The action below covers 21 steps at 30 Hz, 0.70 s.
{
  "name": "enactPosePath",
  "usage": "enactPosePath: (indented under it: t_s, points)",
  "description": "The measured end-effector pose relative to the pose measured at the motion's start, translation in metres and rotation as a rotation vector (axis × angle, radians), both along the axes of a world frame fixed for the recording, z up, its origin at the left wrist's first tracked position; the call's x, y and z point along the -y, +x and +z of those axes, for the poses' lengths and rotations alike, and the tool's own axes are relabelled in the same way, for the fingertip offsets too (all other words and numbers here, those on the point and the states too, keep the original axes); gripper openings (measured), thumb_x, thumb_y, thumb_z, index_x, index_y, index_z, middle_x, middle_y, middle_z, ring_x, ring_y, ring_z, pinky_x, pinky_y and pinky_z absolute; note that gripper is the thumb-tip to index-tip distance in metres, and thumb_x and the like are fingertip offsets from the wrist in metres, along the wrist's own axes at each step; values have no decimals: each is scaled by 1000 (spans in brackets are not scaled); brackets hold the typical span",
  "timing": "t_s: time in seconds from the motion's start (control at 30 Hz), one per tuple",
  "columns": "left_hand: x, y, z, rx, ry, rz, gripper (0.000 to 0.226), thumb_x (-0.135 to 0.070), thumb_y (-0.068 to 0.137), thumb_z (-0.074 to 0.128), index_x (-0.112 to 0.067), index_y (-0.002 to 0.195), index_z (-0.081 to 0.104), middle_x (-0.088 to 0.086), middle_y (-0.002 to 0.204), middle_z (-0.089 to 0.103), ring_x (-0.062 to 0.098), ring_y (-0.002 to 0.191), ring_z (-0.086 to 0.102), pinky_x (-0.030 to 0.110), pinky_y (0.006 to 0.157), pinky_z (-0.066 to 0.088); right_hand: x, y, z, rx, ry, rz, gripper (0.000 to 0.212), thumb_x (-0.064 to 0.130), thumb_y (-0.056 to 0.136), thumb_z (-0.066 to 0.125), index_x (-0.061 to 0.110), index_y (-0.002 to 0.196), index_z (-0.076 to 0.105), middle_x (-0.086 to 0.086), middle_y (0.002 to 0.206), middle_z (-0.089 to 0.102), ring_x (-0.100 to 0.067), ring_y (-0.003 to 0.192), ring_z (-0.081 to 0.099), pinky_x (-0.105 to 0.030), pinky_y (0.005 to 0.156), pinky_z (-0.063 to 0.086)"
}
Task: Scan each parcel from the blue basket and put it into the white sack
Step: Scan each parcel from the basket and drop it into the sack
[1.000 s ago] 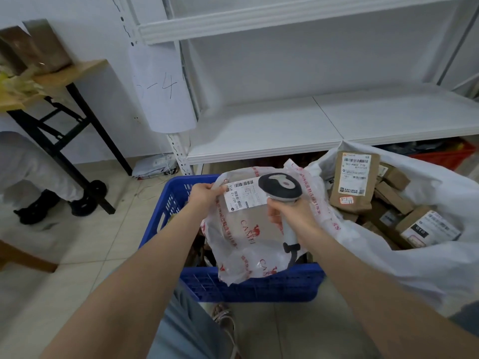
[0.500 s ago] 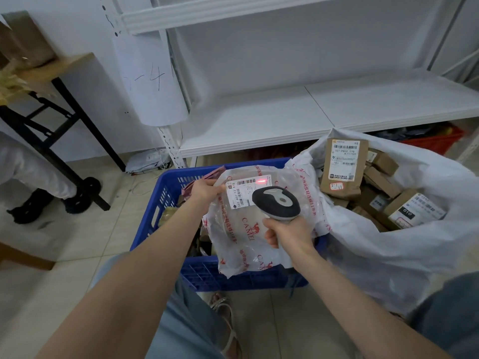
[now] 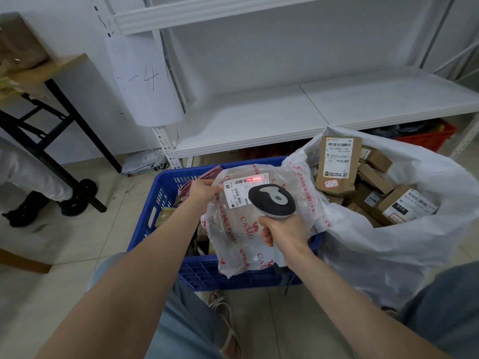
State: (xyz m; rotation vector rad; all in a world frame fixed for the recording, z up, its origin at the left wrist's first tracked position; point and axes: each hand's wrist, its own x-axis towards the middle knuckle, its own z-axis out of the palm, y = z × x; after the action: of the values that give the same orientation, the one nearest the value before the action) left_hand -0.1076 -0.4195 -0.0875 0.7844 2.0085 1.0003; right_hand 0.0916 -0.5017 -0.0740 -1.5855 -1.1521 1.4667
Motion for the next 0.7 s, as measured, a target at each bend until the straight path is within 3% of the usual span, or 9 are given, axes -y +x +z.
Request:
enactPosePath:
  t_s: [0.2, 0.5, 0.6, 0.7]
  points:
    - [1, -2, 4, -21, -19, -1, 37, -14, 86, 69, -7, 121, 63, 9, 111, 66, 25, 102, 63, 37, 91, 53, 3, -2, 3, 6, 11, 14, 19, 8, 83, 67, 11, 65, 63, -1, 55, 61, -10, 47, 56, -21, 52, 51]
    - [2, 0, 12, -30, -12, 4, 39, -17, 85, 70, -9, 122, 62, 9, 113, 65, 25, 103, 62, 38, 91, 51, 3, -1, 6, 34, 48, 8, 18, 10, 82, 67, 11, 65, 63, -3, 58, 63, -12, 52, 59, -30, 65, 57]
    - [3, 1, 13, -40, -15, 28, 34, -19, 84, 72, -10, 115, 64, 7, 109, 65, 23, 100, 62, 33, 82, 50, 4, 0, 7, 17, 50, 20, 15, 11, 82, 68, 12, 67, 65, -3, 60, 66, -10, 51, 60, -25, 60, 56]
    - [4, 2, 14, -18, -13, 34, 31, -21, 82, 73, -11, 111, 66, 6, 106, 66, 23, 99, 63, 35, 86, 52, 5, 0, 9, -32, 49, 13, 14, 11, 81, 70, 14, 68, 66, -2, 61, 69, -9, 49, 60, -18, 52, 53]
